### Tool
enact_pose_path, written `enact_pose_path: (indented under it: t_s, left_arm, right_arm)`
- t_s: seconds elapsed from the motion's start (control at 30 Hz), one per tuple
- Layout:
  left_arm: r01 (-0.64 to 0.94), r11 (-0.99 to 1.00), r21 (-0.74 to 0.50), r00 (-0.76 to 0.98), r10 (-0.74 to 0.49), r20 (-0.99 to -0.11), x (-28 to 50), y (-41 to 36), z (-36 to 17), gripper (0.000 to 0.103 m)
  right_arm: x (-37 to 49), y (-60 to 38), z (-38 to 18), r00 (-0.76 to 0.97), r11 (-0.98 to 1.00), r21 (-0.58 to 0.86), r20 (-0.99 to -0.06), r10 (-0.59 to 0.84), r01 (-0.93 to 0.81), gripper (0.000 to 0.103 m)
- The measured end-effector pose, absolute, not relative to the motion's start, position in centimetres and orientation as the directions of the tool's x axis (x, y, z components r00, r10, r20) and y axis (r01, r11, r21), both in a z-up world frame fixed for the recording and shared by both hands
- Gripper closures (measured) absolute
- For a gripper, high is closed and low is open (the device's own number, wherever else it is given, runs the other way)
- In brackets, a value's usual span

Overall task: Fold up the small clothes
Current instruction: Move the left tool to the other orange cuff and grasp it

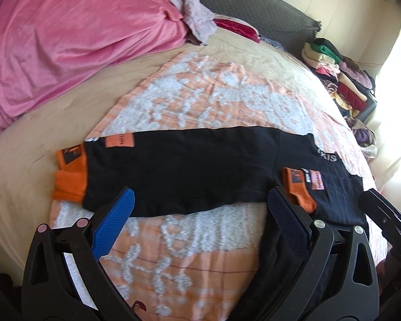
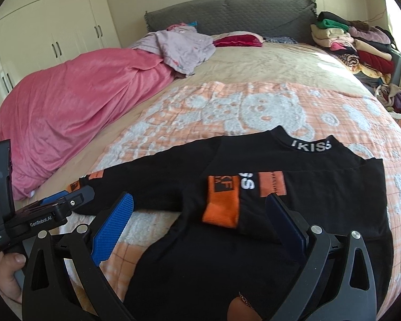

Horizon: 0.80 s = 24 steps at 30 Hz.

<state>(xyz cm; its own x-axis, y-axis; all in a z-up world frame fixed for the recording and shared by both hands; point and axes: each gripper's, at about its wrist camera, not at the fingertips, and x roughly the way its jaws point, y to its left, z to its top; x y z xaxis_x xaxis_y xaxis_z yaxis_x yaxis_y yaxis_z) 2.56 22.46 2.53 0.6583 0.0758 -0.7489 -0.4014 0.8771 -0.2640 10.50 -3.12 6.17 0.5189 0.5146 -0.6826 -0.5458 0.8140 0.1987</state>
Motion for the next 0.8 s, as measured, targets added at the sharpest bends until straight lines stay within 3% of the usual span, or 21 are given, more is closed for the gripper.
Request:
enact_pose_path:
  t_s: [0.47, 0.8]
  left_arm:
    - [-0.475, 0.837, -0.27, 0.62, 0.101, -0.778, 0.1, 26.0, 0.5, 0.01]
    - [-0.532, 0.765, -0.364, 0.602, 0.039, -0.797, -1.8, 29.0, -2.9, 0.01]
  right_arm:
    - [8.9, 1.2, 4.7, 0.456, 0.753, 0.164, -0.707, 0.54, -0.638, 0.005]
    - [7.8, 3.8, 3.8, 0.418, 0.711, 0.139, -0.725, 0.548, -0.69, 0.005]
